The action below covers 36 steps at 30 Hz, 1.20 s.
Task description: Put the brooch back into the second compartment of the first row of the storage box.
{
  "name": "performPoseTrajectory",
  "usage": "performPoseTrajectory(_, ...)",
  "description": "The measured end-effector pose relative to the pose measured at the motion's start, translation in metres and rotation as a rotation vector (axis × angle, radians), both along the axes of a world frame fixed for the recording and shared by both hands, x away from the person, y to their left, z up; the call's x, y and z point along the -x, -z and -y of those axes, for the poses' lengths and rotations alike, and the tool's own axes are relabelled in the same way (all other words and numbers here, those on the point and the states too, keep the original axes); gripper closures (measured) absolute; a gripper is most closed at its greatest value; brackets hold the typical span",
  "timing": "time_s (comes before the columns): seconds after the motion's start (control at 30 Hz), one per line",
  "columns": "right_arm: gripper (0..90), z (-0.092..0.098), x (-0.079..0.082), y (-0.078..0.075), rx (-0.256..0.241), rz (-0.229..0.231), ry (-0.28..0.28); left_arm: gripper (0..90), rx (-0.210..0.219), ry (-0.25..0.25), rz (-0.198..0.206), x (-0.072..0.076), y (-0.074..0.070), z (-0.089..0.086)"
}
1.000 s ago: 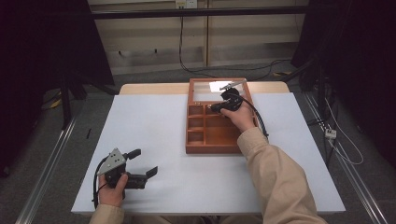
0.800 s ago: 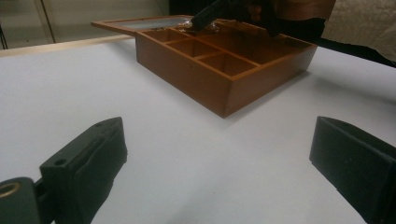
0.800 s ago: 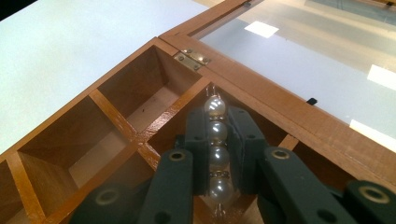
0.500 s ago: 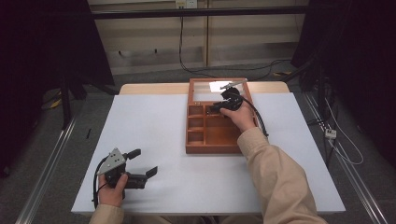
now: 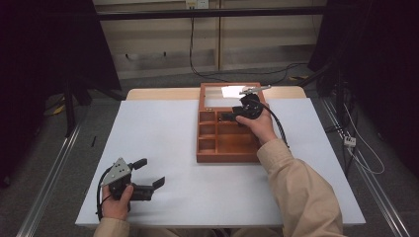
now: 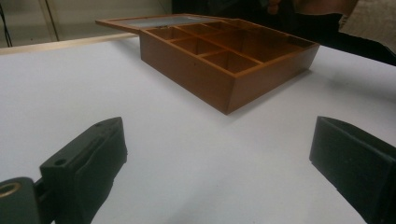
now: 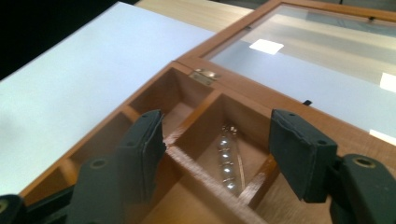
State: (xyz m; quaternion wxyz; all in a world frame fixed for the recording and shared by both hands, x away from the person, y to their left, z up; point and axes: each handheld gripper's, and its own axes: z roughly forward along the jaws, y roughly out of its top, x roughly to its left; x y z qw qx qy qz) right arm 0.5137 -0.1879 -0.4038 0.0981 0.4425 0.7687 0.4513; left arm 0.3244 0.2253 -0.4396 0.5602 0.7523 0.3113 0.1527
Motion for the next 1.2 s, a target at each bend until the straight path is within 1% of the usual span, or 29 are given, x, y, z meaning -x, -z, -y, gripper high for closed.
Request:
performPoseTrajectory(0.07,34.6,0.002,0.008,-0.003,-0.015,0.006,-0.019,3.7,-0.006,0.002,-0.001,0.000,0.000,0.001)
performPoseTrajectory(0.1,34.6,0.002,0.008,-0.003,-0.015,0.006,-0.019,3.7,-0.006,0.002,-0.001,0.000,0.000,0.001)
performPoseTrajectory(0.13,34.6,0.004,0.015,-0.004,-0.017,0.012,-0.037,3.7,-0.009,0.004,0.000,-0.001,0.000,0.002)
performPoseTrajectory(0.17,34.4,0.005,0.018,-0.005,-0.020,0.009,-0.047,3.8,-0.011,0.006,0.000,-0.001,0.000,0.002)
performPoseTrajectory(0.27,32.6,0.009,0.031,-0.008,-0.006,0.030,-0.068,3.7,-0.007,0.005,-0.002,-0.001,0.000,0.003)
performPoseTrajectory(0.33,30.7,0.011,0.039,-0.009,-0.011,0.030,-0.082,3.7,-0.006,0.004,-0.002,-0.001,0.000,0.003)
performPoseTrajectory(0.53,29.1,0.016,0.061,-0.009,-0.013,0.046,-0.097,3.7,-0.001,0.000,-0.001,-0.002,0.000,0.003)
performPoseTrajectory(0.63,28.0,0.020,0.070,-0.008,-0.008,0.041,-0.104,3.7,-0.004,0.002,-0.001,-0.002,0.000,0.003)
performPoseTrajectory(0.67,28.0,0.022,0.073,-0.008,-0.012,0.047,-0.103,3.7,-0.001,-0.001,0.001,-0.002,0.000,0.003)
performPoseTrajectory(0.7,28.0,0.022,0.073,-0.008,-0.012,0.047,-0.103,3.8,-0.001,-0.001,0.001,-0.002,0.000,0.003)
performPoseTrajectory(0.73,27.8,0.025,0.080,-0.007,-0.022,0.044,-0.107,3.7,0.000,0.000,0.002,-0.002,0.000,0.003)
performPoseTrajectory(0.8,27.4,0.027,0.085,-0.006,-0.020,0.049,-0.112,3.8,0.000,-0.003,0.003,-0.002,0.000,0.003)
performPoseTrajectory(0.87,27.3,0.030,0.092,-0.006,-0.029,0.054,-0.120,3.8,0.001,-0.003,0.003,-0.002,0.000,0.003)
performPoseTrajectory(0.97,26.9,0.033,0.101,-0.006,-0.034,0.058,-0.125,3.7,0.002,-0.005,0.000,-0.002,0.000,0.003)
performPoseTrajectory(1.0,26.9,0.033,0.101,-0.006,-0.034,0.058,-0.125,3.7,0.000,-0.005,0.000,-0.003,0.000,0.003)
performPoseTrajectory(1.03,26.9,0.035,0.107,-0.005,-0.033,0.060,-0.131,3.7,-0.003,-0.002,0.001,-0.003,0.000,0.004)
performPoseTrajectory(1.13,26.3,0.037,0.114,-0.005,-0.023,0.067,-0.136,3.7,-0.003,0.001,0.000,-0.003,0.000,0.004)
performPoseTrajectory(1.2,26.2,0.039,0.118,-0.003,-0.030,0.067,-0.138,3.7,-0.004,0.000,0.001,-0.003,0.000,0.005)
